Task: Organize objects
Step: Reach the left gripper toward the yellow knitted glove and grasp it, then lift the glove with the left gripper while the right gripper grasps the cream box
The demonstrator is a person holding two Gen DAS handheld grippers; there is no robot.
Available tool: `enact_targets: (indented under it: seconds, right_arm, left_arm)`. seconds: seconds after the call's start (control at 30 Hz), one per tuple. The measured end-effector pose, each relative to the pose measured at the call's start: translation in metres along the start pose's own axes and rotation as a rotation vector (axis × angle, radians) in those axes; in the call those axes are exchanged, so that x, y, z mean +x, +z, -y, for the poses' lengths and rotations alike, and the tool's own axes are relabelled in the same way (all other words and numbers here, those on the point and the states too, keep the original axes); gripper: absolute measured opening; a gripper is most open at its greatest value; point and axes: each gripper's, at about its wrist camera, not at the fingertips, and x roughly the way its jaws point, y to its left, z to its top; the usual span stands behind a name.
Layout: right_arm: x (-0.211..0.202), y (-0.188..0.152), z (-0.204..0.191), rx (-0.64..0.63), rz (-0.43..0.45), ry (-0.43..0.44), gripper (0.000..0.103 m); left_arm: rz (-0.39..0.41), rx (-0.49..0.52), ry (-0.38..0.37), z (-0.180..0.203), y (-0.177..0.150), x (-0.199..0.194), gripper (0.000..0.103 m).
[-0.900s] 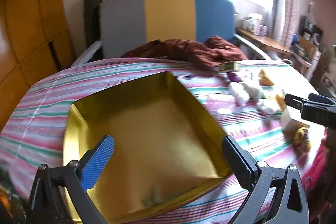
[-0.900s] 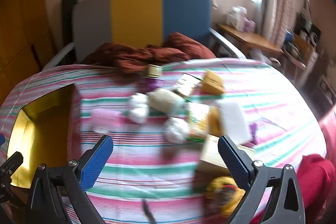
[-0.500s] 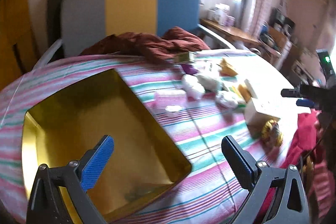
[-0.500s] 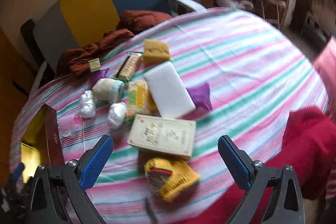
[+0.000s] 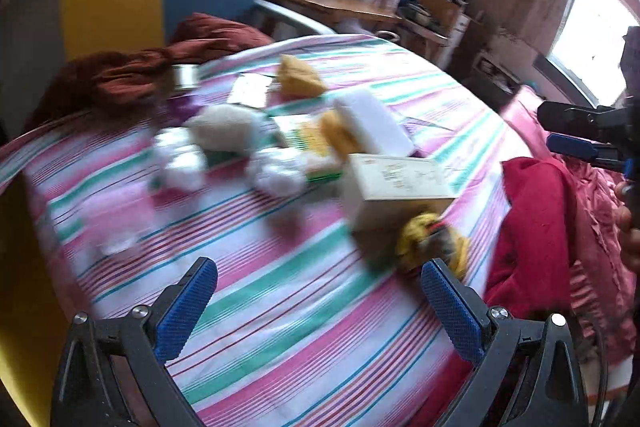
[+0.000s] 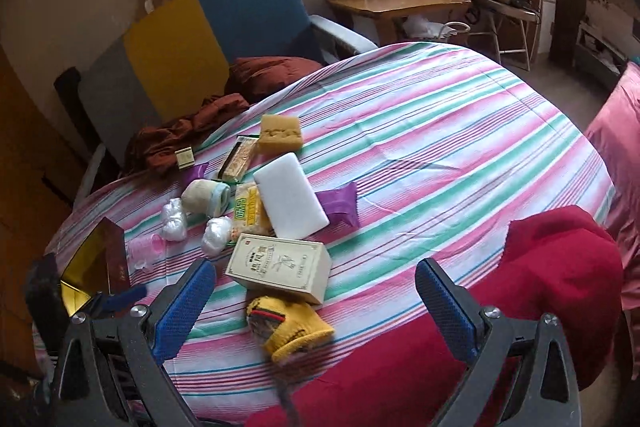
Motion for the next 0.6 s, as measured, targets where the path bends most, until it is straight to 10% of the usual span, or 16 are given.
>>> enact_targets:
  seconds: [0.37, 0.6]
  right_arm:
    - [0.008, 0.000, 0.013, 0.021, -0.012, -0.005, 0.102]
    - [0.025, 0.001, 0.006, 0.037, -0.054, 0.016, 0.102]
  left_arm:
    - [-0.121, 0.067, -0.188, 0.055, 0.009, 0.059, 0.093]
    - [-0.181, 0.034, -0.265, 0.058, 0.000, 0.083, 0.048]
